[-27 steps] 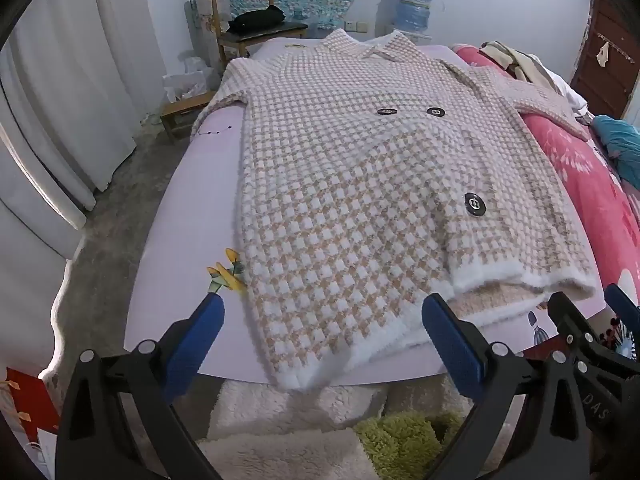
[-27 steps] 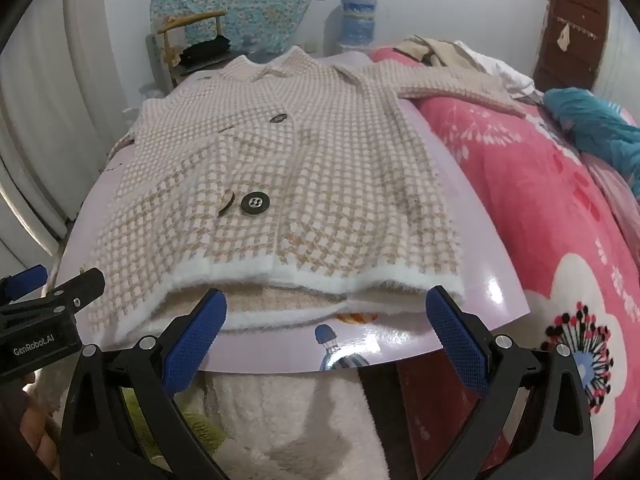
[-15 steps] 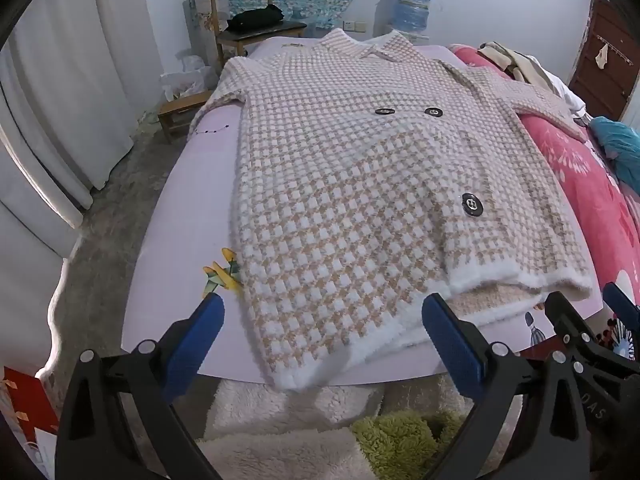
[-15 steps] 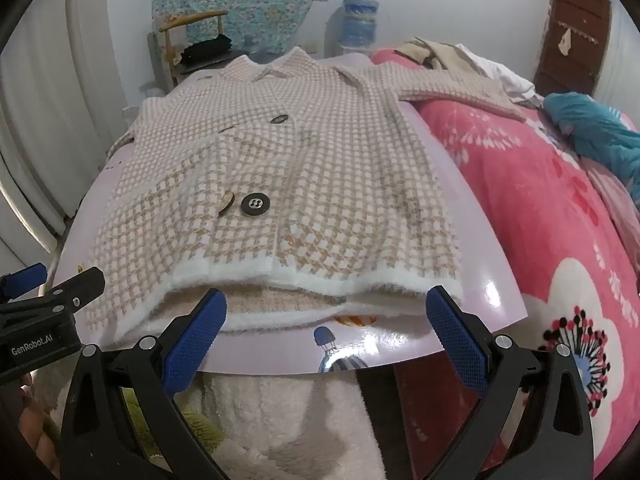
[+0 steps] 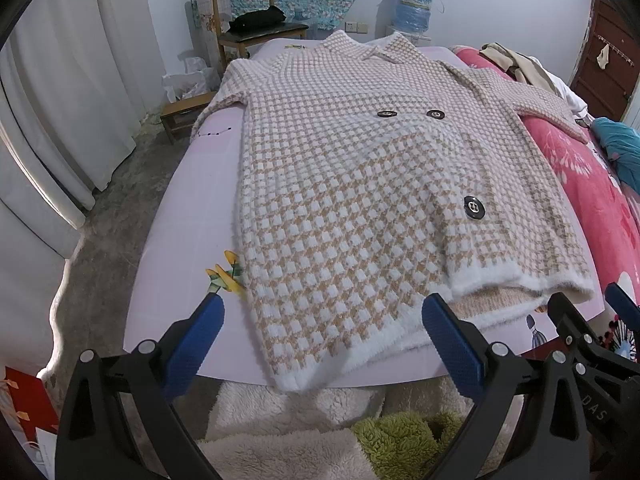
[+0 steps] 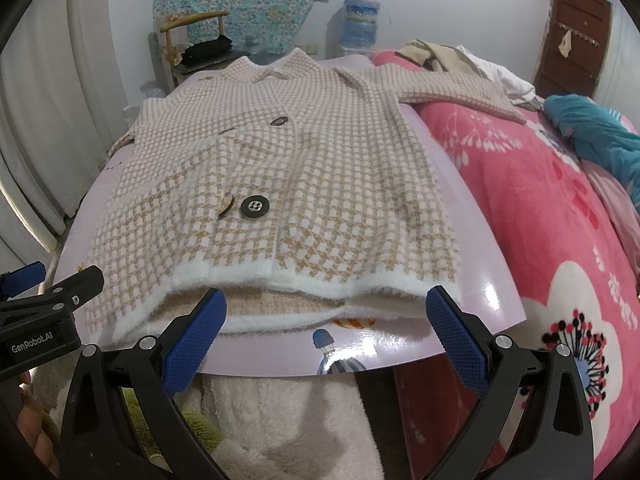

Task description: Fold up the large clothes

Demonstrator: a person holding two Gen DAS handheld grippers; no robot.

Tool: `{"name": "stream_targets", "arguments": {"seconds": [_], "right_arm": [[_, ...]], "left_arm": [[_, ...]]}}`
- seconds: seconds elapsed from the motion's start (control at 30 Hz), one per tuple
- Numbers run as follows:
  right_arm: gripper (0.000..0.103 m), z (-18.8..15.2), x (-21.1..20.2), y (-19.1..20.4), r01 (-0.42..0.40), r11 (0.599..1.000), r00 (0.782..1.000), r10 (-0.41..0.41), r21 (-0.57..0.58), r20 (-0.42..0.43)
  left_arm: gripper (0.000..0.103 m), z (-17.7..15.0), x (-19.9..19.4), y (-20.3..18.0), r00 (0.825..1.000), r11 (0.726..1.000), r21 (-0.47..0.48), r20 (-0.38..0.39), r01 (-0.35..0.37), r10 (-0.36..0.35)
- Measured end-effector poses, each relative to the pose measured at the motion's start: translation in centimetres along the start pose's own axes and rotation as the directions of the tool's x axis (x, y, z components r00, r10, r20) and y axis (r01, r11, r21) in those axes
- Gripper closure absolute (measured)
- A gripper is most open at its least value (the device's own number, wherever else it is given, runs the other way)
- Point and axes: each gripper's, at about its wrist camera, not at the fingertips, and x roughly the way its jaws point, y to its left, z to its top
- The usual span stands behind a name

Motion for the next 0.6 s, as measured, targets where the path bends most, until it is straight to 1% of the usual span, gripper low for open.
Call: {"name": "stream_targets", "arguments": {"seconds": [0.6], "right_arm": [[0.007,0.00,-0.19,-0.07,-0.002,1.000,1.000,0.002,-0.002,0.001]], "left_arm": [[0.006,0.09,0.07,0.07,1.000,1.000,0.002,0.001,-0.002,0.002]]}}
